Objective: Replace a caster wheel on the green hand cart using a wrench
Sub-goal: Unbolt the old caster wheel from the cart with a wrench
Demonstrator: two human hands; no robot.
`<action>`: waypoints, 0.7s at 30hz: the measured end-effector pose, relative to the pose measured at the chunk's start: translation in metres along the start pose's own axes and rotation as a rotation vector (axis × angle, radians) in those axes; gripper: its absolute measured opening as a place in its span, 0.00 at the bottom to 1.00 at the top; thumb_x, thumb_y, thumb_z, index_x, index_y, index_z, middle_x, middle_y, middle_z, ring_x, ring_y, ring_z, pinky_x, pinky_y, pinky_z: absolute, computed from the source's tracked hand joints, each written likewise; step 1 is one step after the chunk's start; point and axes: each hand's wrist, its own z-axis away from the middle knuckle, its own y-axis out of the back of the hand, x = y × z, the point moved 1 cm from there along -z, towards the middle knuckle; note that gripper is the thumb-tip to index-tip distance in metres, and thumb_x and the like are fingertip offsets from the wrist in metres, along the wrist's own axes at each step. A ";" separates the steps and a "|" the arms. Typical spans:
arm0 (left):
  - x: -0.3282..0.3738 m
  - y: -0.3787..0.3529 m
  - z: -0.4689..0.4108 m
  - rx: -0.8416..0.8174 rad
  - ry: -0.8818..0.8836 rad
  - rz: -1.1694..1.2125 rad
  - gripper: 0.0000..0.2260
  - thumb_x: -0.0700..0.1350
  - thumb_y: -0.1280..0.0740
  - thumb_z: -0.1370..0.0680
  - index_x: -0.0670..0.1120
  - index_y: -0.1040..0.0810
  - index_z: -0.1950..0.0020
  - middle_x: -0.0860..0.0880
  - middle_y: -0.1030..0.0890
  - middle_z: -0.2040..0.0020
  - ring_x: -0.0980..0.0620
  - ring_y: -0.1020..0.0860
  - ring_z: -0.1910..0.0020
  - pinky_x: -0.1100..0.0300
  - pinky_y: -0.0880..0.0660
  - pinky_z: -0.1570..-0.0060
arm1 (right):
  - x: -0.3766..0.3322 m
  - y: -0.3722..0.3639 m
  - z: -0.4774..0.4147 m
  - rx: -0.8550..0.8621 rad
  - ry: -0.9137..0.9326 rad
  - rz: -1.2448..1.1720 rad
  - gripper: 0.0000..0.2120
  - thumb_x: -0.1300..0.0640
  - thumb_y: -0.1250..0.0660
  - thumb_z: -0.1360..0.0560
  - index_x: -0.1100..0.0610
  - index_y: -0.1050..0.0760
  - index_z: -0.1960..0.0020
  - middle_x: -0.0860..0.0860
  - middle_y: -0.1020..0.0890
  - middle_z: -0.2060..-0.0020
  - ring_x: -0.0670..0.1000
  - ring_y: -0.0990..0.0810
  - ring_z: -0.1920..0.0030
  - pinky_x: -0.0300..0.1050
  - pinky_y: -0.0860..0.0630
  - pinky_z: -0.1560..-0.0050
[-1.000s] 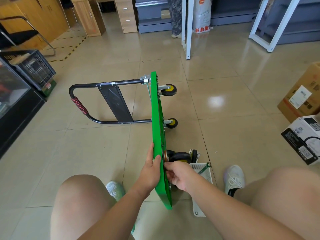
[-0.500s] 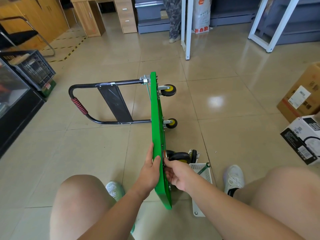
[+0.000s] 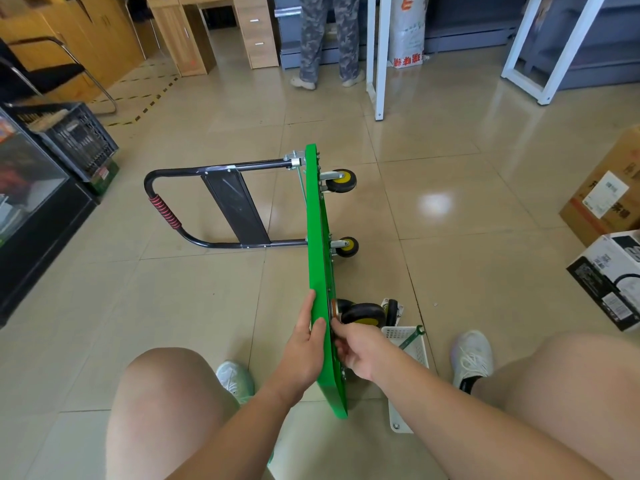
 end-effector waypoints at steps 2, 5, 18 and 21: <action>0.000 0.000 0.001 -0.003 -0.001 0.007 0.25 0.50 0.47 0.12 0.69 0.48 0.18 0.59 0.30 0.23 0.55 0.27 0.28 0.51 0.34 0.23 | -0.002 0.001 -0.001 -0.012 -0.018 -0.013 0.12 0.60 0.30 0.20 0.62 0.20 0.39 0.50 0.18 0.67 0.46 0.24 0.70 0.38 0.26 0.73; 0.000 -0.001 0.001 -0.007 -0.007 0.017 0.25 0.50 0.46 0.12 0.68 0.48 0.17 0.58 0.29 0.23 0.56 0.27 0.28 0.51 0.34 0.22 | -0.003 0.001 0.000 -0.041 -0.037 -0.041 0.12 0.56 0.28 0.22 0.60 0.19 0.41 0.50 0.17 0.65 0.47 0.23 0.68 0.39 0.25 0.69; 0.003 -0.003 0.001 0.019 -0.079 -0.093 0.23 0.48 0.47 0.11 0.65 0.42 0.18 0.55 0.33 0.20 0.53 0.34 0.22 0.50 0.39 0.20 | 0.026 0.098 -0.029 0.249 -0.040 -0.016 0.07 0.72 0.33 0.22 0.64 0.23 0.46 0.62 0.17 0.52 0.57 0.18 0.53 0.48 0.18 0.57; 0.000 -0.002 -0.002 0.019 -0.106 -0.111 0.22 0.46 0.47 0.12 0.65 0.40 0.19 0.57 0.34 0.20 0.58 0.36 0.22 0.53 0.41 0.19 | 0.043 0.128 -0.039 0.350 -0.082 0.076 0.06 0.73 0.34 0.22 0.64 0.24 0.49 0.62 0.19 0.55 0.57 0.19 0.59 0.50 0.18 0.58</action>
